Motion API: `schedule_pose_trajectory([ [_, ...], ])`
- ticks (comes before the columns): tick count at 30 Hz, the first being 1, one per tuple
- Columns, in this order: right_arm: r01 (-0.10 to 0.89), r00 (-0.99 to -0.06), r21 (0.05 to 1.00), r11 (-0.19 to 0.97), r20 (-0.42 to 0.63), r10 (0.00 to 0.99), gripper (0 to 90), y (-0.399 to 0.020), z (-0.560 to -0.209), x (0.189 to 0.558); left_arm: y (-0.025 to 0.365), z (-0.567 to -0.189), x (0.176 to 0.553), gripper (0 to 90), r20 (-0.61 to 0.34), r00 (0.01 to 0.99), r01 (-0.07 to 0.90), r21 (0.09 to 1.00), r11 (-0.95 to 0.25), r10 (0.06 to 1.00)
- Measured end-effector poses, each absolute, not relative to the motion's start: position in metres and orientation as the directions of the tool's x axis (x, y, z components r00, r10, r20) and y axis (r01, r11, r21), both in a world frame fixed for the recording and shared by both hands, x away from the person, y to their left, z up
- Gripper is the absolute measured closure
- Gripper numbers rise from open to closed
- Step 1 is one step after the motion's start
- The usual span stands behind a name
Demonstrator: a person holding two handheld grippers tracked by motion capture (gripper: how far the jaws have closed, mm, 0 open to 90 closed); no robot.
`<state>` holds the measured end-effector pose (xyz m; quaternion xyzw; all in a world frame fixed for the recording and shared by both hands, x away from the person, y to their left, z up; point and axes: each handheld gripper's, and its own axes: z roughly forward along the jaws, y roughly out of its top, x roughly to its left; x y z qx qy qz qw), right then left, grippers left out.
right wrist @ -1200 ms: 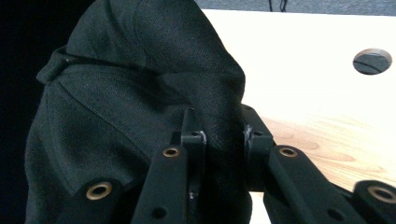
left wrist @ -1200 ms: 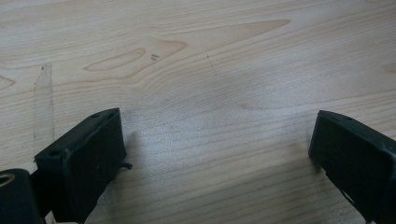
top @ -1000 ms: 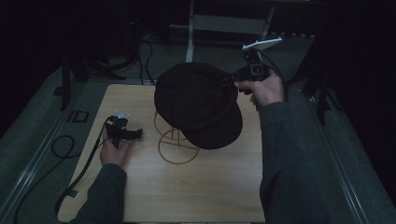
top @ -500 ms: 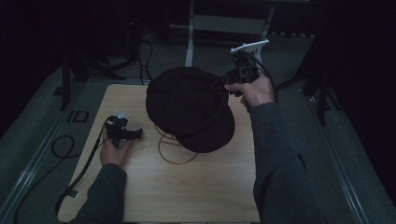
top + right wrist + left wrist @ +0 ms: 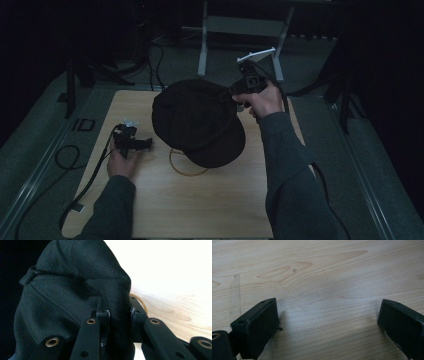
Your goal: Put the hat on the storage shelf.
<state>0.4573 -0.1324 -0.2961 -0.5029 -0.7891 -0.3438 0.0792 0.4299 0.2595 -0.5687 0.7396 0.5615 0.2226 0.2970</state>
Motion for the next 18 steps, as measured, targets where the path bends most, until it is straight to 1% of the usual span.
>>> schedule_pose_trajectory([
  [9,0.857,-0.468,0.448,0.255,0.469,0.749,74.7,-0.13,-0.308,0.463,0.26,-0.569,0.43,3.1,-0.004,0.27,0.699,0.689,-0.193,0.963],
  [18,0.854,-0.467,0.447,0.267,0.43,0.773,73.6,-0.124,-0.316,0.466,0.26,-0.569,0.43,3.1,-0.003,0.271,0.699,0.688,-0.194,0.963],
])
